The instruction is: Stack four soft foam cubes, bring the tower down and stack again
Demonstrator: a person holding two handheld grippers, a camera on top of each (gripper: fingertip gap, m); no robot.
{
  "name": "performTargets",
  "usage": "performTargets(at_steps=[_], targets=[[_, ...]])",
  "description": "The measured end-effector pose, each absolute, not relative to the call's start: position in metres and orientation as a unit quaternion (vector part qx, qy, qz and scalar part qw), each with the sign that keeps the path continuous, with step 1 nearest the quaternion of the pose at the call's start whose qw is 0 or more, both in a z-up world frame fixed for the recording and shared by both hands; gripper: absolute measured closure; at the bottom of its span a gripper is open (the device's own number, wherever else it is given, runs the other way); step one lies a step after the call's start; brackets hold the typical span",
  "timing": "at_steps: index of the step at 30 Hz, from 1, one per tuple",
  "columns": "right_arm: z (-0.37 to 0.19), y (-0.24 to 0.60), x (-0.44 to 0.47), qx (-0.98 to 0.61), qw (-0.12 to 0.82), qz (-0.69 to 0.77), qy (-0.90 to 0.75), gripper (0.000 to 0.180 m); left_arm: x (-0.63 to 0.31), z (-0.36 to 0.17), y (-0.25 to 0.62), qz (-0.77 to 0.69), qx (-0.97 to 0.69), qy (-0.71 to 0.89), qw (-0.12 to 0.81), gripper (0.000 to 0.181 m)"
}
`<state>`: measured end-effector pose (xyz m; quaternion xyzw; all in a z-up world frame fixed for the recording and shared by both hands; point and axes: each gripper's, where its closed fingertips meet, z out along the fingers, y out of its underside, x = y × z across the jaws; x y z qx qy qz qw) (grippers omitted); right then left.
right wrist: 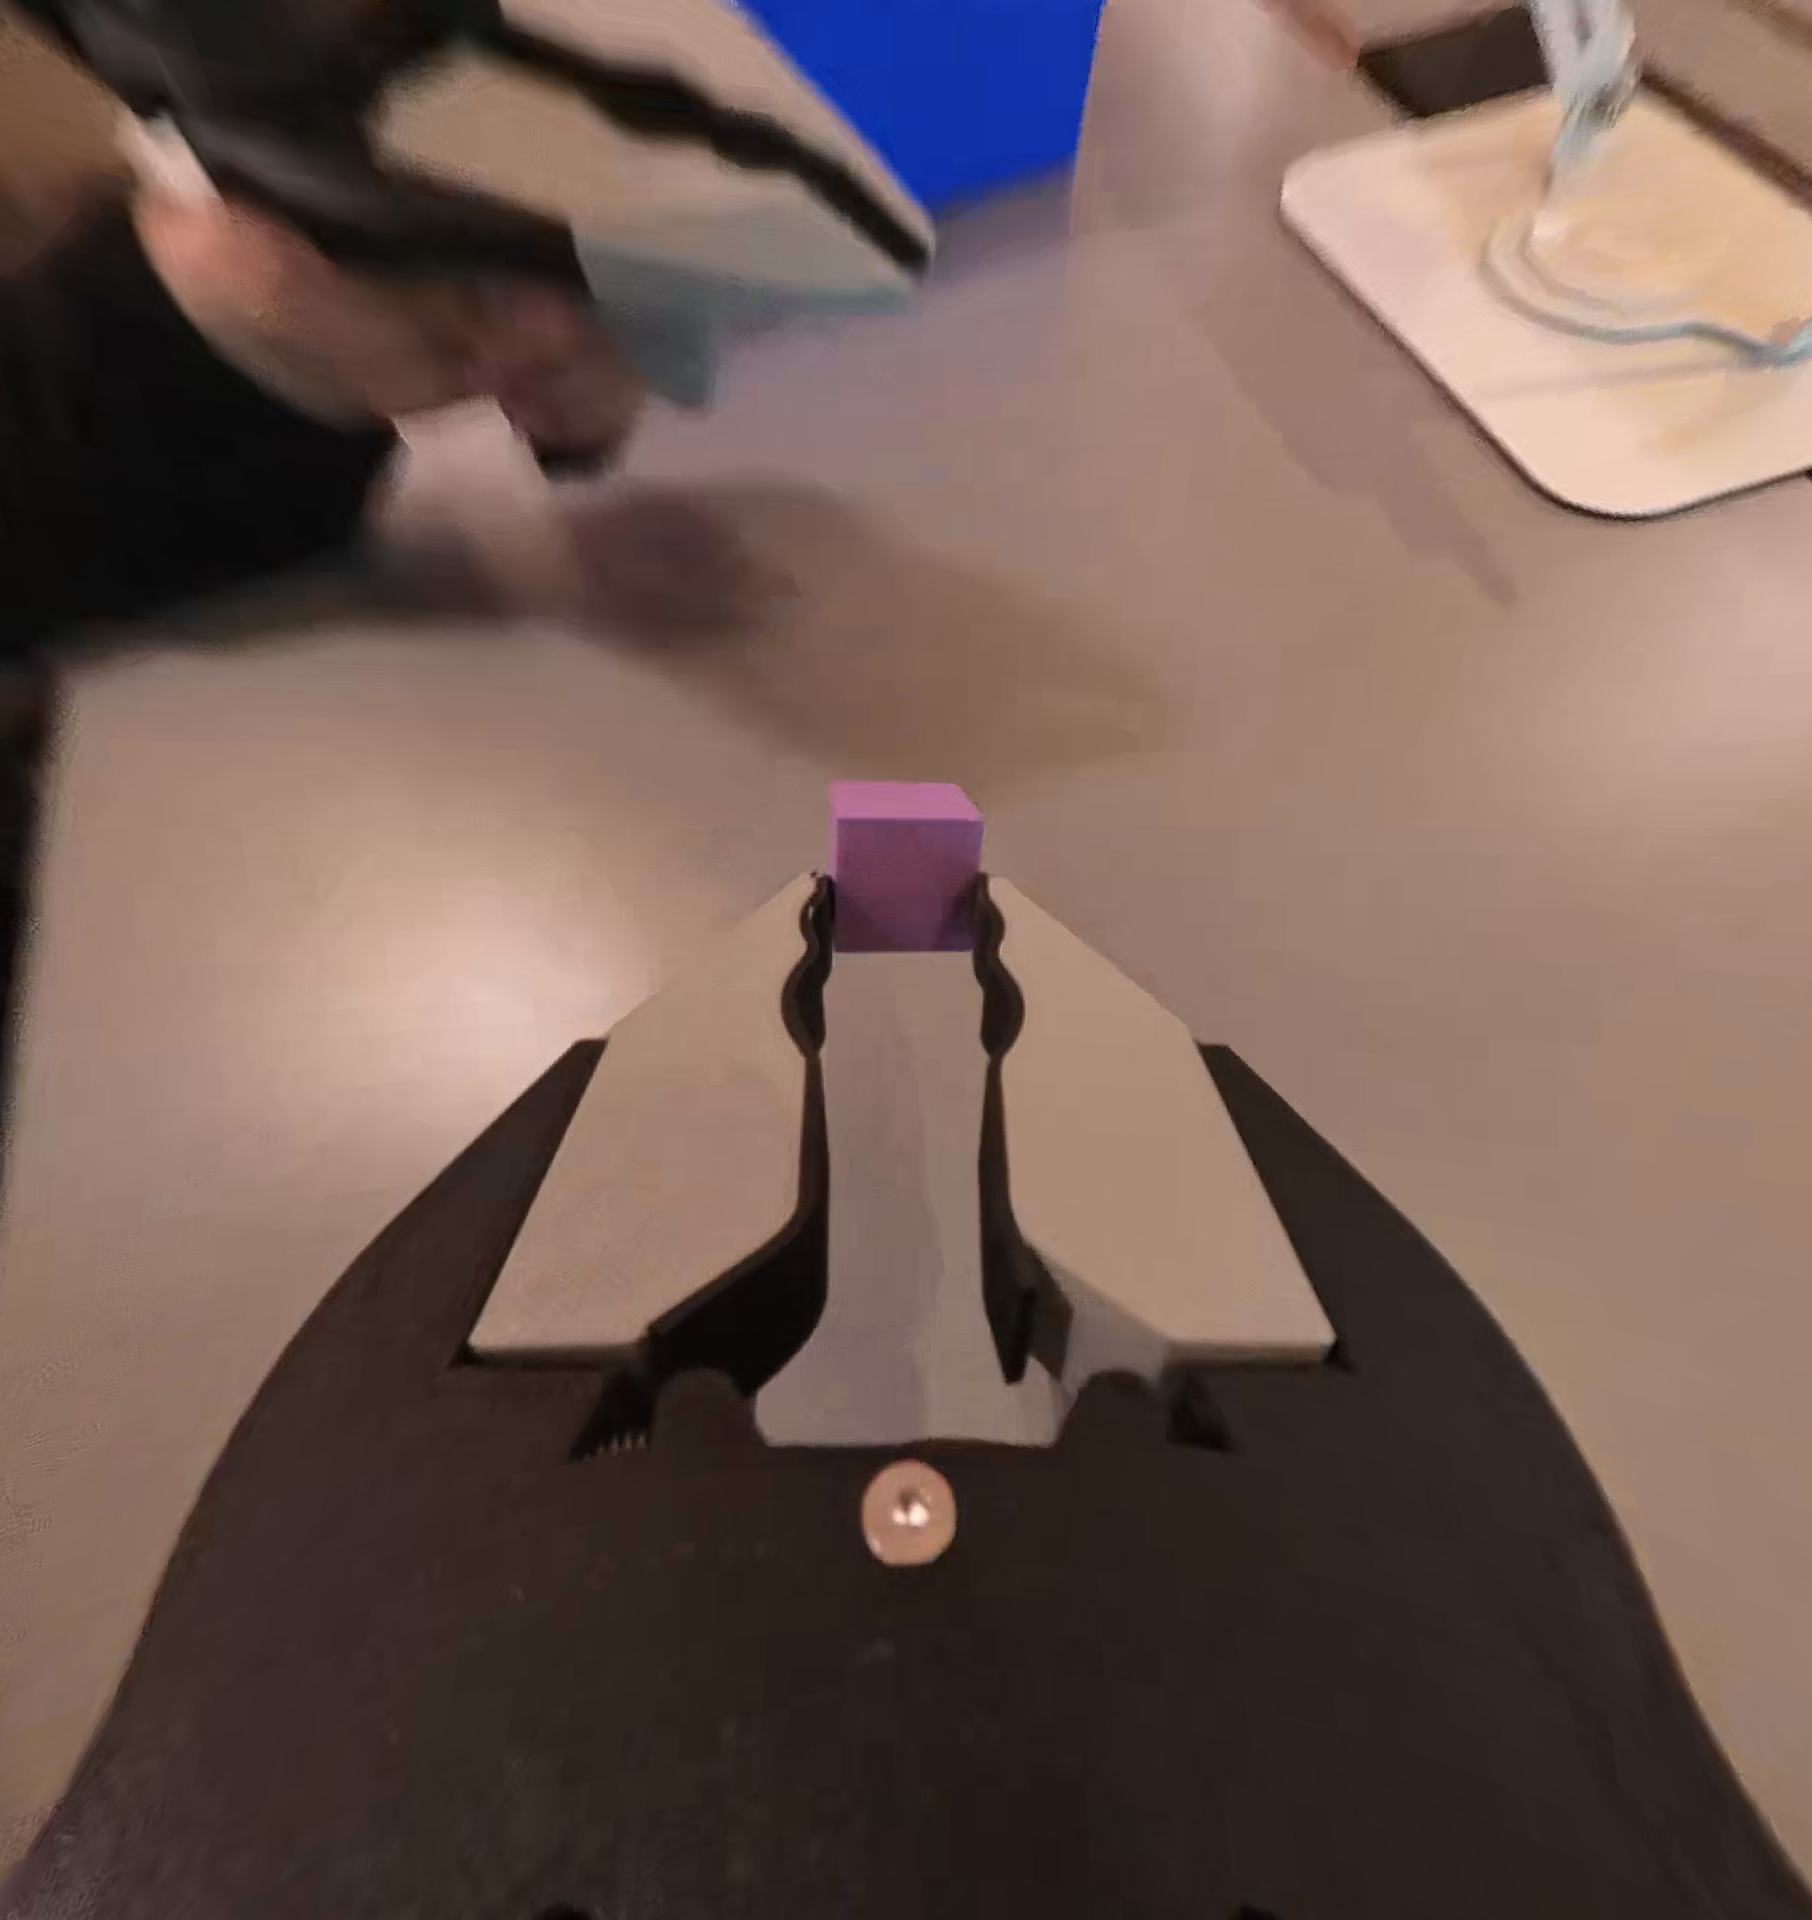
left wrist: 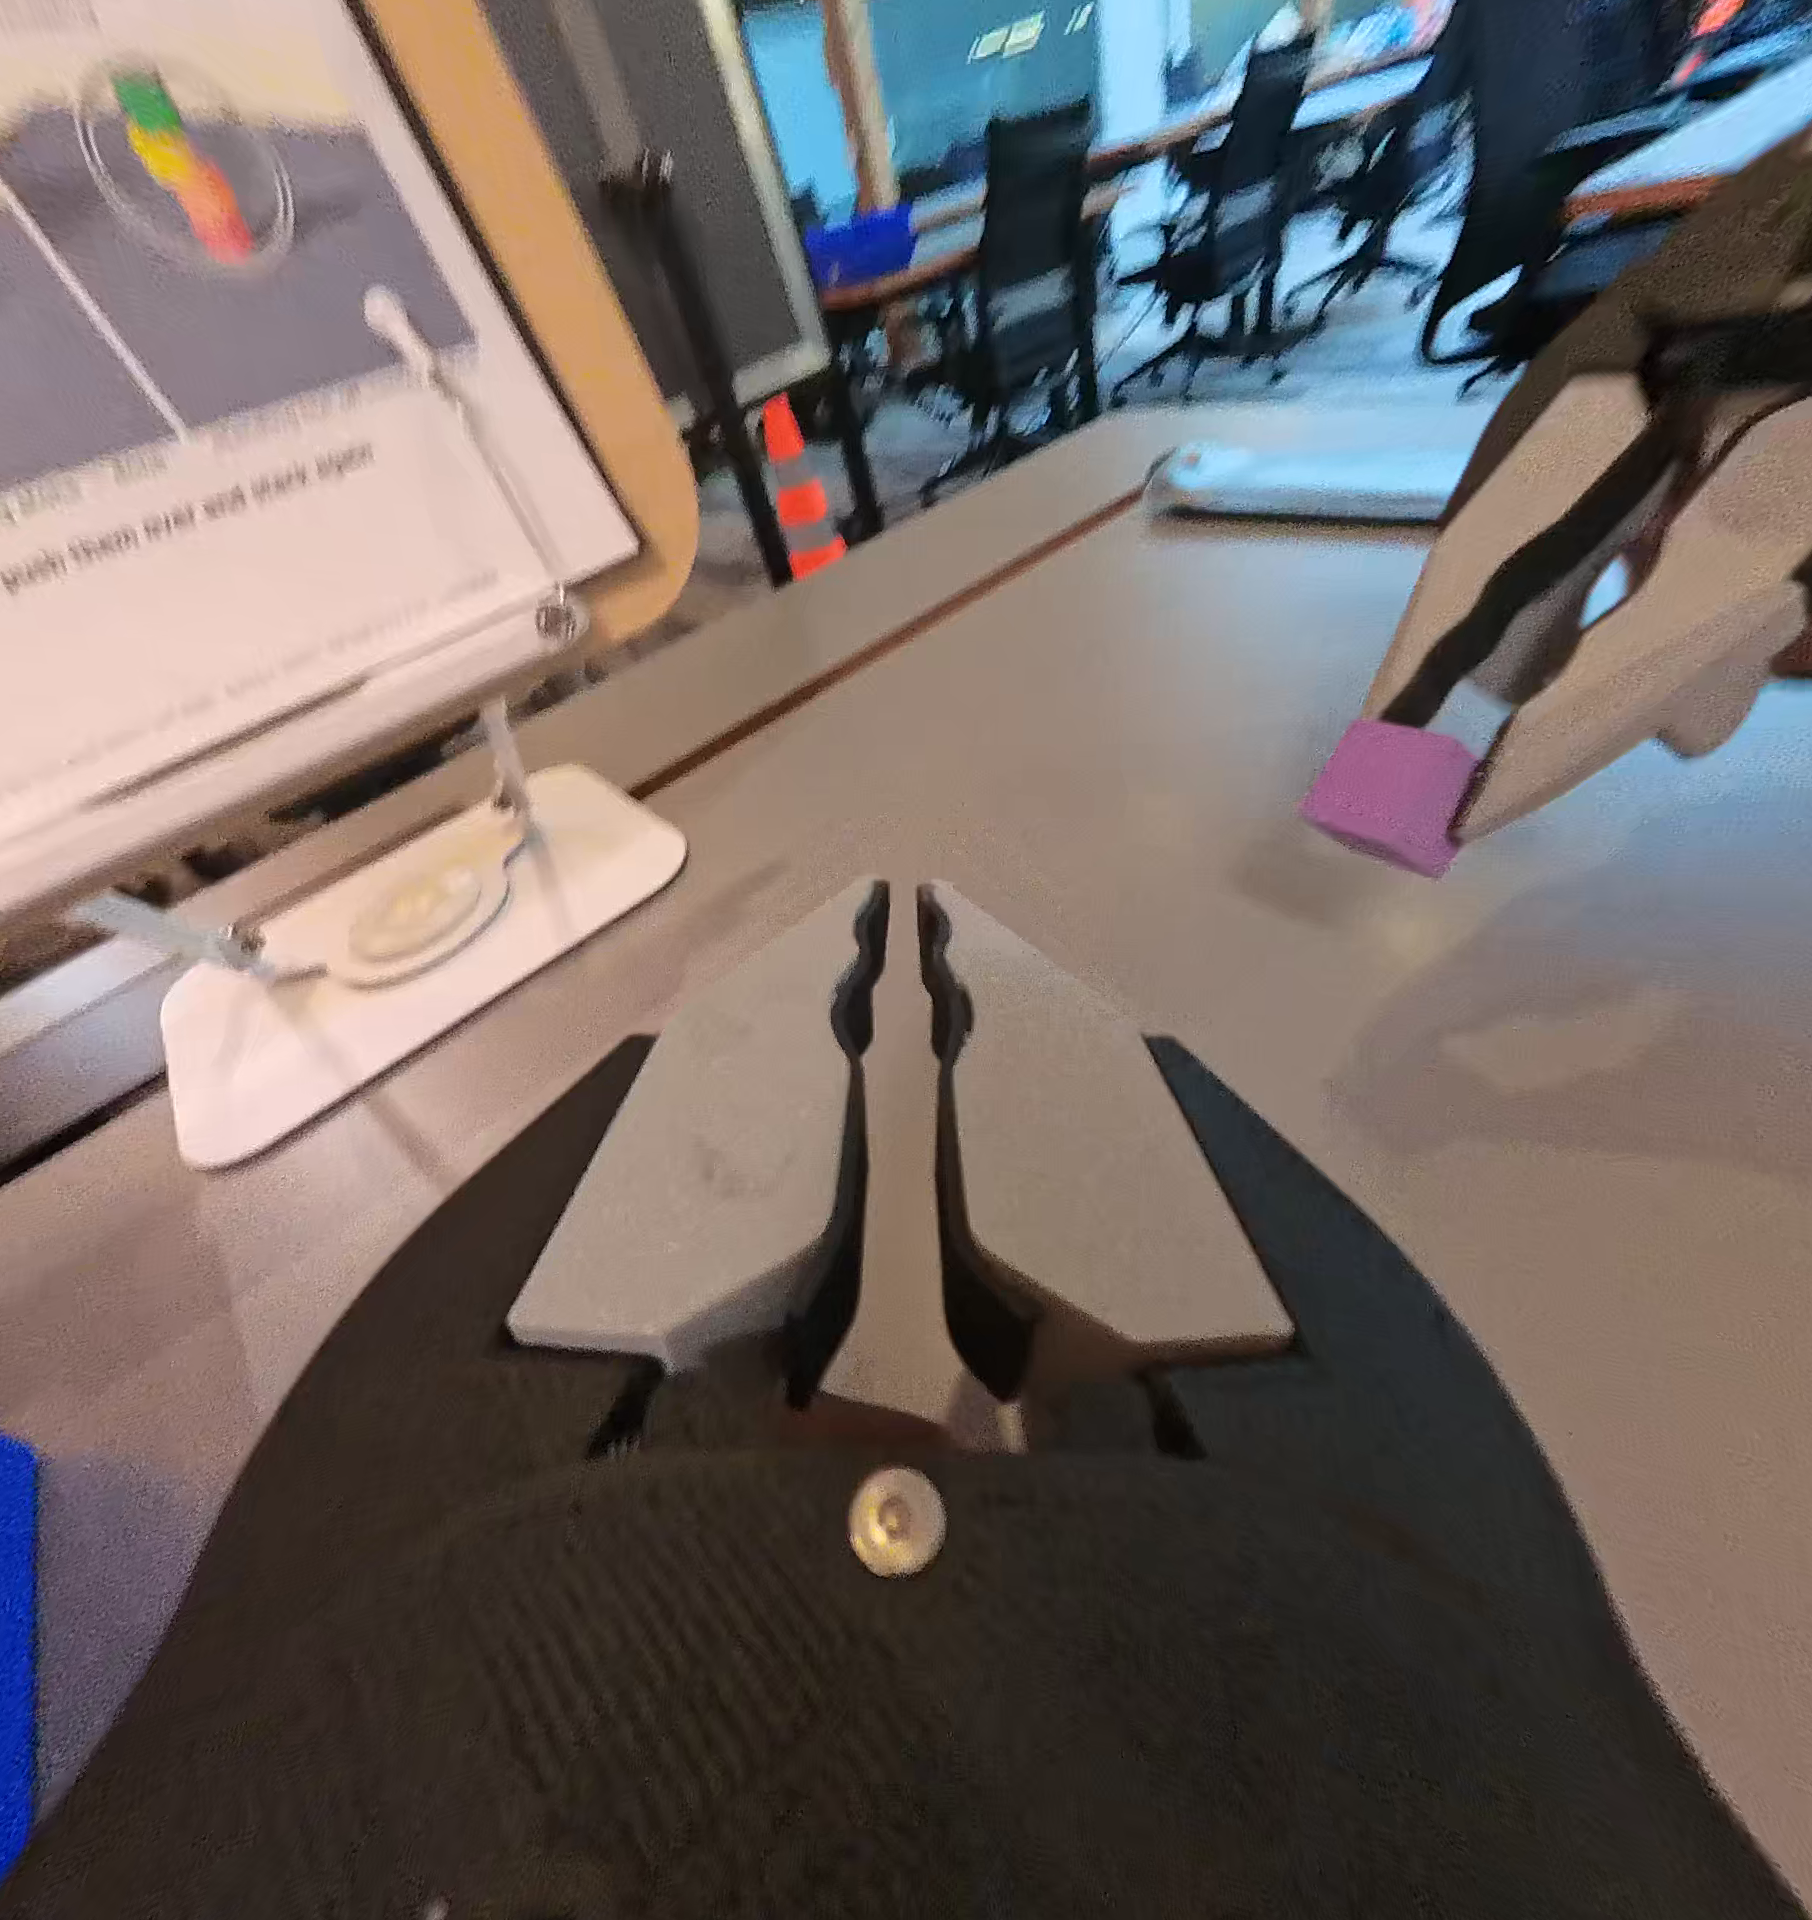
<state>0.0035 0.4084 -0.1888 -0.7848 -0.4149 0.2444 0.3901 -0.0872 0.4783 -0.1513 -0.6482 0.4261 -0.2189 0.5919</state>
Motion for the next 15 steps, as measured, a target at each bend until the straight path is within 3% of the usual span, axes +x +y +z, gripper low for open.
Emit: performTargets(at_steps=[10, 13, 15], targets=[[-0.245, 0.427, 0.036, -0.790, 0.150, 0.069, -0.590, 0.155, -0.098, -0.175, 0.500, -0.186, -0.696, 0.407, 0.562, 0.177], [-0.251, 0.428, 0.032, -0.791, 0.140, 0.073, -0.592, 0.154, -0.100, -0.178, 0.502, -0.194, -0.706, 0.399, 0.552, 0.176], [-0.250, 0.430, 0.032, -0.795, 0.148, 0.058, -0.586, 0.135, -0.100, -0.181, 0.503, -0.197, -0.711, 0.398, 0.545, 0.172]])
